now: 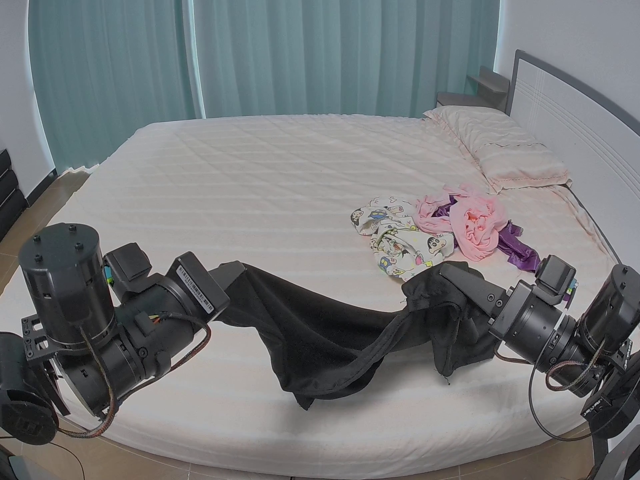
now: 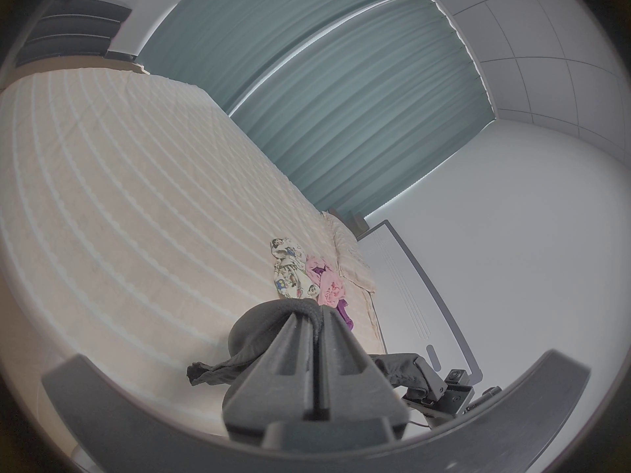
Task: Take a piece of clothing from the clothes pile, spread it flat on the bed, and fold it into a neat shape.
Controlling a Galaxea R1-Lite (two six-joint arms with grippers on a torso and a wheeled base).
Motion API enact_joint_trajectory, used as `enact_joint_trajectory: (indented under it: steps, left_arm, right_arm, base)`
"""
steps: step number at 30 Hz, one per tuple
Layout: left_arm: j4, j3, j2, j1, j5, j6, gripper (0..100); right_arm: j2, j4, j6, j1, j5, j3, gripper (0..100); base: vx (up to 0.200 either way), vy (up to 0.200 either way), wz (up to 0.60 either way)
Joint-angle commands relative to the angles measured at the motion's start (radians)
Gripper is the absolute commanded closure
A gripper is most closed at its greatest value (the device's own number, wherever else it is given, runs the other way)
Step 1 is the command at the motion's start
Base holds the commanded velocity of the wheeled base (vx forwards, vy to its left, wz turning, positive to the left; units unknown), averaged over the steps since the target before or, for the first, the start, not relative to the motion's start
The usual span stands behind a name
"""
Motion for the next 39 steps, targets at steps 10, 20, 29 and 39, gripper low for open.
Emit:
enact_joint_trajectory:
  steps: [10, 20, 29, 39]
  left_arm:
    - [-0.001, -0.002, -0.002, 0.017, -0.002, 0.0, 100]
    - [-0.001, 0.0, 0.003, 0.017, -0.004, 0.0, 100]
    - [-0.001, 0.001, 0.006, 0.017, -0.004, 0.0, 100]
    - [-0.001, 0.003, 0.006, 0.017, -0.004, 0.0, 100]
  right_arm:
    - [-0.002, 0.0, -0.005, 0.008, -0.015, -0.001, 100]
    - [-0.002, 0.0, -0.004, 0.01, -0.015, -0.003, 100]
    - [-0.01, 0.0, -0.004, 0.01, -0.015, -0.003, 100]
    - [-0.039, 0.001, -0.001, 0.008, -0.012, -0.003, 100]
  base:
    - [0.0, 0.2, 0.0]
    - [0.0, 0.2, 0.0]
    - [0.0, 0.2, 0.0]
    - [0.0, 0.2, 0.0]
